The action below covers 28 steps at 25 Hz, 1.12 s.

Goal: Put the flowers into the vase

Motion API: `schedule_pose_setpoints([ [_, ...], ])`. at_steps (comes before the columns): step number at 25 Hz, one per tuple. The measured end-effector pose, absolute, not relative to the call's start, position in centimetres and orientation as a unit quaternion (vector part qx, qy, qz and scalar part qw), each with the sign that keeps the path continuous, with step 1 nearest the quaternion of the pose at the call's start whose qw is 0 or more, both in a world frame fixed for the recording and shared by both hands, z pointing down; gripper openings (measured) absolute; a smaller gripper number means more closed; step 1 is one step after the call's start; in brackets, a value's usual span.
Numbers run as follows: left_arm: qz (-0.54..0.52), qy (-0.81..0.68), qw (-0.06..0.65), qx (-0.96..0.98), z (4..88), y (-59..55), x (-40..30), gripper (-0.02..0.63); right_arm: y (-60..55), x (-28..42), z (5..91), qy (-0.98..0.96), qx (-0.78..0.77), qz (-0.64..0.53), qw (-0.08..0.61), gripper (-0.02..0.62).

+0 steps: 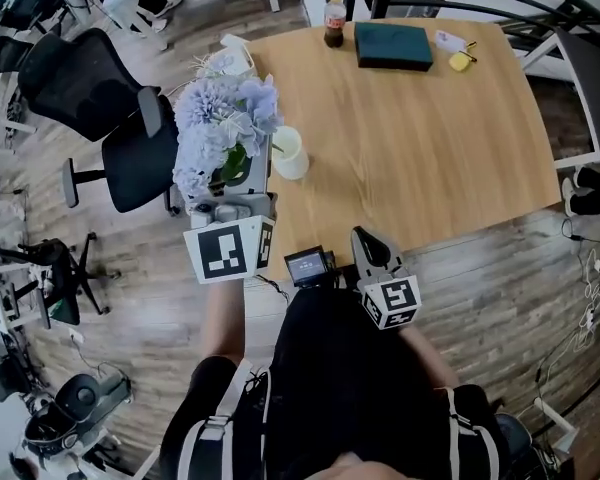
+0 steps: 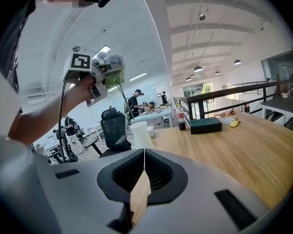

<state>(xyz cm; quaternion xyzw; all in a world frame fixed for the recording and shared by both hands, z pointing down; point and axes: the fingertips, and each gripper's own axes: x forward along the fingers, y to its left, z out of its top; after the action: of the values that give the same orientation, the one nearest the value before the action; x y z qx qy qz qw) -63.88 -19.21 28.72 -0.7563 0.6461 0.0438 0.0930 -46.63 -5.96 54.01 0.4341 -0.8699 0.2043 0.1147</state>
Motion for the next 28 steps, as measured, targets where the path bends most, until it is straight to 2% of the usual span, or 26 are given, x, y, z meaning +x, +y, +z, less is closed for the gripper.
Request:
schedule_pose_setpoints([
  [15, -0.008, 0.646, 0.040, -0.762, 42.9, -24.2, -62.6, 0.365, -6.1, -44.4, 55.2, -0.840, 0.481, 0.211, 0.137, 0.018],
  [28, -0.041, 0.637, 0.043, -0.768, 47.9, -24.9, -61.3, 0.365, -6.2, -44.3, 55.6, -0.833, 0.488, 0.211, 0.153, 0.018],
])
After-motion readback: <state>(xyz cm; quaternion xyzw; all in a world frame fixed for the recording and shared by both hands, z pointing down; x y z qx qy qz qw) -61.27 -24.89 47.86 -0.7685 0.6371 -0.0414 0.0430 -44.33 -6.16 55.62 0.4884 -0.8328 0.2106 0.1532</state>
